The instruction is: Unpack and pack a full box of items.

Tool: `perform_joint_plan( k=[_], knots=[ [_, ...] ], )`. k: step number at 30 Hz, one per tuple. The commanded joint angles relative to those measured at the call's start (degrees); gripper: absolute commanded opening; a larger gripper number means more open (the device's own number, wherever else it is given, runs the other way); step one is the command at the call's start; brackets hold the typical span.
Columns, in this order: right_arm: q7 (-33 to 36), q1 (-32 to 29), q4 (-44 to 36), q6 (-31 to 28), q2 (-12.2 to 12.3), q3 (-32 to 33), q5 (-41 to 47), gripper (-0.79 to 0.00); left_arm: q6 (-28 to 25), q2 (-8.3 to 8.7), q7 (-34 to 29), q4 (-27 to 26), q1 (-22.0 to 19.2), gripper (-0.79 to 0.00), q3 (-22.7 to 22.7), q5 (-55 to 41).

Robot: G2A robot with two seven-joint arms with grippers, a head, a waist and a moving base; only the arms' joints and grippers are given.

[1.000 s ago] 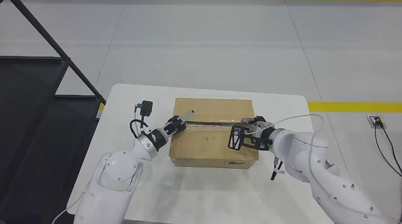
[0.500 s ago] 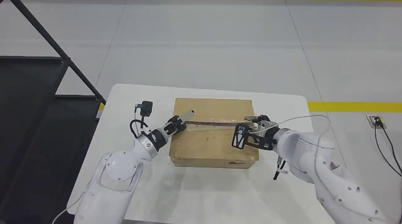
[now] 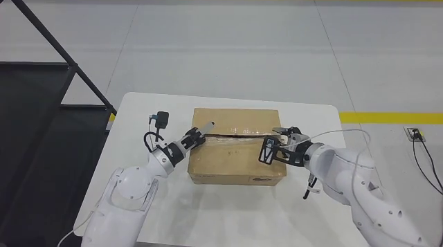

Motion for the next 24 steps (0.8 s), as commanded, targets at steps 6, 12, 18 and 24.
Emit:
perform_joint_plan(
  k=[6,12,18,24],
  knots=[
    [0.13,-0.79,-0.43,1.16,-0.03,1.65,0.5,-0.477,-0.1,0.12,0.22,-0.16,0.15,0.0,-0.1,-0.24],
    [-3.88,-3.08,-0.93,1.74,0.29,6.63,7.21,-0.456,-1.06,0.29,0.64,-2.85,1.29,0.0,-0.79,-1.45],
    [-9.85,-1.09,4.14,-4.67,0.26,10.12,22.21,-0.249,-1.41,0.56,0.43,-5.66,2.95,0.0,-1.62,-2.02],
    [-11.21,5.74,16.03,-14.5,-0.24,8.68,39.37,0.0,-1.66,0.79,0.95,-6.07,4.06,0.0,-2.23,-1.86]
  ],
)
